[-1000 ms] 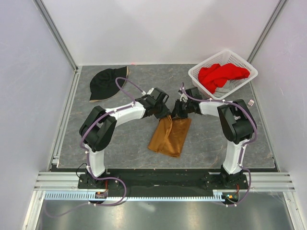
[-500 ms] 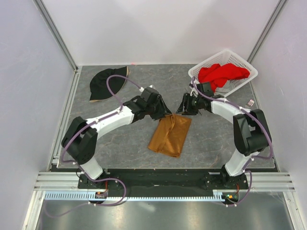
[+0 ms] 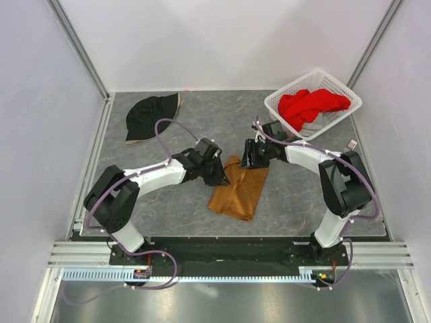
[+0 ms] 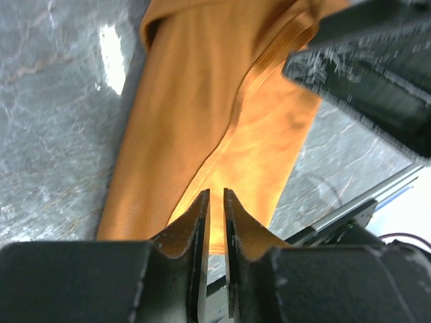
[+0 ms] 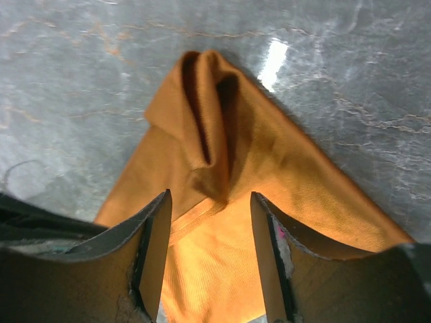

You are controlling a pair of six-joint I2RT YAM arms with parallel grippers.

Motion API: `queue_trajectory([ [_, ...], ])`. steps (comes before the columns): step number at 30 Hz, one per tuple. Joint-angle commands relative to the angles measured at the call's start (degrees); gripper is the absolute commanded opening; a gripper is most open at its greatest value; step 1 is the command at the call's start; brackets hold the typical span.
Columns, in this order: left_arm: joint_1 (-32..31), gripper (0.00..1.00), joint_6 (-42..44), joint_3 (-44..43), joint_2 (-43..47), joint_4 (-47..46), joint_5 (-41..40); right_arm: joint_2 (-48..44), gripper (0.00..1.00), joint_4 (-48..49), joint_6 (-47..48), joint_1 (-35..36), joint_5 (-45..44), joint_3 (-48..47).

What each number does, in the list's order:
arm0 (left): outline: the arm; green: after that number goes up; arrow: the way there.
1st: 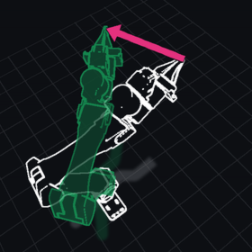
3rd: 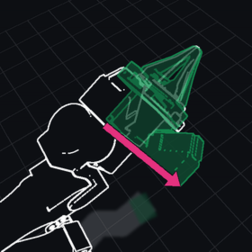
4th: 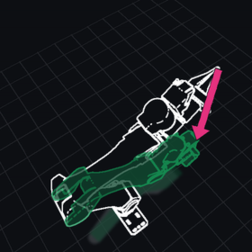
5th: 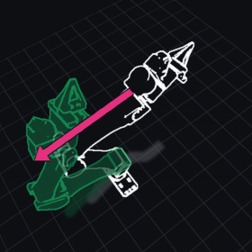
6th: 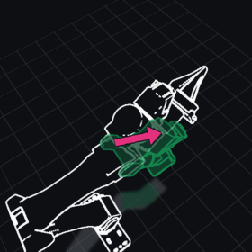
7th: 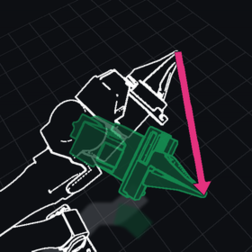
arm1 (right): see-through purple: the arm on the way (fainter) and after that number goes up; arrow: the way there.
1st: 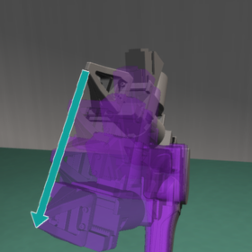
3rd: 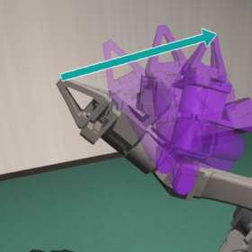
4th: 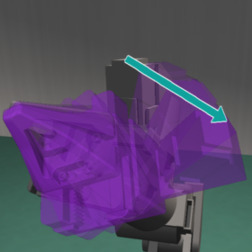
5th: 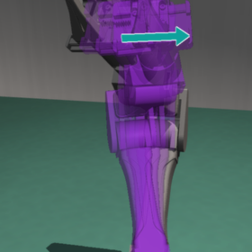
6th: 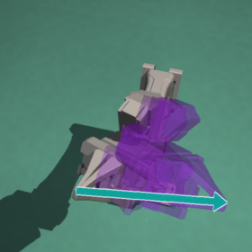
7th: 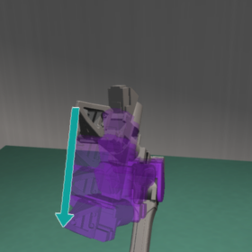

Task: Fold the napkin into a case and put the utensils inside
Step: Fold the upper triangle-folded napkin at the center of the board, then smooth out the 2/3-rectangle-folded napkin at the center of the board.

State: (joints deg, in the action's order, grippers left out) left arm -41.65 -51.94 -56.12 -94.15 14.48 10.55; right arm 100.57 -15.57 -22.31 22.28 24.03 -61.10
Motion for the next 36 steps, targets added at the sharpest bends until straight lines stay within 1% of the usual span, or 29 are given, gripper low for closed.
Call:
queue_trajectory([
  [1,-0.5,0.19,2.2,1.3,0.9,-2.1,2.2,1.0,0.53,-0.2,1.9,0.0,-5.9,-2.2],
  [5,-1.2,0.18,2.0,3.3,1.2,-2.4,2.7,2.3,0.41,-1.1,2.6,-0.9,-8.4,-3.3],
  [6,-1.3,0.18,2.0,3.7,1.3,-2.6,2.7,2.5,0.35,-1.1,2.6,-1.3,-8.4,-3.8],
  [7,-1.4,0.18,1.9,4.1,1.5,-2.8,2.9,3.0,0.32,-1.1,2.8,-1.5,-8.5,-3.9],
  [9,-1.7,0.18,1.9,4.8,1.9,-2.9,3.0,3.5,0.28,-1.0,2.9,-1.7,-8.6,-4.6],
  [14,-2.1,0.18,2.0,5.4,1.7,-3.1,3.1,7.1,0.24,-0.2,4.1,-1.6,-9.2,-6.6],
  [16,-2.3,0.18,2.0,5.3,1.4,-3.1,3.0,8.3,0.2,0.1,4.3,-1.6,-9.2,-7.3],
  [17,-2.3,0.18,2.0,5.4,1.3,-3.1,3.1,8.7,0.15,0.6,4.3,-1.6,-9.1,-7.4],
  [23,-2.7,0.18,1.8,6.0,1.6,-3.1,3.7,9.6,0.08,0.8,4.5,-1.6,-9.7,-7.4],
  [28,-3.2,0.18,1.2,6.5,0.5,-3.2,4.0,6.9,0.11,0.8,3.8,-1.7,-9.7,-6.8],
  [31,-3.4,0.18,0.8,6.9,1.9,-3.7,3.6,3.7,0.23,-0.2,3.2,-1.7,-10.4,-6.3],
  [32,-3.4,0.18,0.8,7.1,2.3,-3.7,3.3,2.8,0.31,-0.8,3.1,-1.7,-10.4,-6.2],
  [33,-3.4,0.19,0.8,7.1,3.3,-3.7,3.3,2.0,0.34,-0.9,3.0,-1.6,-10.5,-5.7],
  [35,-3.4,0.22,0.9,7.3,4.4,-3.6,3.1,-0.3,0.41,-1.1,2.7,-1.6,-10.2,-5.2],
  [36,-3.4,0.28,0.9,7.6,4.8,-3.5,3.0,-0.8,0.43,-1.2,2.6,-1.6,-9.9,-4.6],
])
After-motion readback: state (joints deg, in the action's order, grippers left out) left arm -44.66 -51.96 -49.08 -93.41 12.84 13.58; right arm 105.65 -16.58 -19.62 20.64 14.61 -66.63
